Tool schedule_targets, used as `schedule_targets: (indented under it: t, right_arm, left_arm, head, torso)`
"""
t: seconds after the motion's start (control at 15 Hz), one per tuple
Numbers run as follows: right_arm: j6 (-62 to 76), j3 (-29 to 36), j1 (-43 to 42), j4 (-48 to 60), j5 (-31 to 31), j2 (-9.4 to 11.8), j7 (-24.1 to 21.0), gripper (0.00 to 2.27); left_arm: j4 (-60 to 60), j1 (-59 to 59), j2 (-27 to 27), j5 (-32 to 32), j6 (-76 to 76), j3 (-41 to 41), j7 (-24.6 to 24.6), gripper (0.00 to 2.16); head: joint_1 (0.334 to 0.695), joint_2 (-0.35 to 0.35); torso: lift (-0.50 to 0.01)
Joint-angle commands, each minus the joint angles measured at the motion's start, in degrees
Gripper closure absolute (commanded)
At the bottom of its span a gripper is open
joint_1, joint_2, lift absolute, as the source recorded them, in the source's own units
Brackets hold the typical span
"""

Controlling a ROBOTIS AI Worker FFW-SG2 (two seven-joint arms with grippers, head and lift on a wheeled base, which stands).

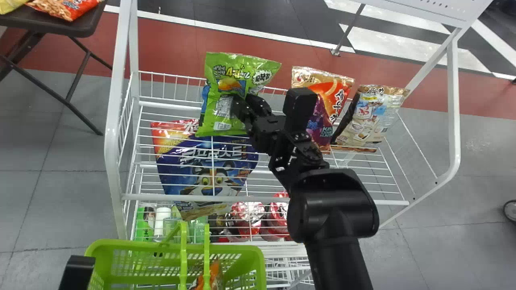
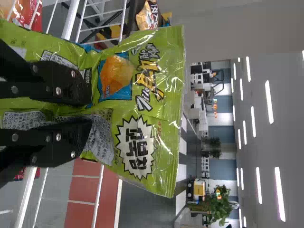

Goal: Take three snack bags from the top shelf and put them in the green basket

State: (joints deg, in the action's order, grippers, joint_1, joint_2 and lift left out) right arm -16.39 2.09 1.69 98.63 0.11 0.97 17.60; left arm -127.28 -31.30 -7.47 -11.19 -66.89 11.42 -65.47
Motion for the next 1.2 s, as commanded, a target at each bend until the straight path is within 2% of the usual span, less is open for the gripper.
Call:
schedule_targets:
  t: [0.0,0.27,0.47,0.87,1.07,1.13]
  right_arm:
    - [0.4,0.2,3.0,4.6,-0.3,0.0,1.3,2.17]
    - [-8.5,1.9,9.4,19.1,-0.5,0.3,4.0,2.16]
    - [-27.5,4.8,15.3,32.1,-0.5,0.3,7.2,2.16]
    - [-54.6,12.1,26.2,48.5,-0.8,0.4,16.3,2.16]
    - [-65.7,11.5,29.2,50.0,-0.6,3.7,17.0,2.16]
    - [-67.9,11.4,30.1,50.0,-0.6,3.8,17.2,2.16]
  left_arm:
    - [0.1,0.2,0.1,-0.2,0.1,0.0,0.1,1.04]
    - [0.3,0.4,0.2,-0.2,0.3,0.0,0.7,1.04]
    - [0.0,0.4,0.3,-0.2,0.1,0.1,1.0,1.04]
    - [-0.3,0.5,0.2,0.1,-1.5,0.6,3.1,1.04]
    - [-0.5,0.3,0.2,-0.1,-1.5,1.1,3.9,1.04]
    - [-0.6,0.3,0.2,-0.2,-1.5,1.0,3.9,1.04]
  head:
    - [0.695,-0.344]
    - [0.695,-0.350]
    - [0.695,-0.350]
    - [0.695,-0.350]
    - [0.695,-0.350]
    - [0.695,-0.350]
  torso:
    - [-0.030]
    - [-0.030]
    - [-0.030]
    - [-0.030]
    - [-0.030]
    - [-0.030]
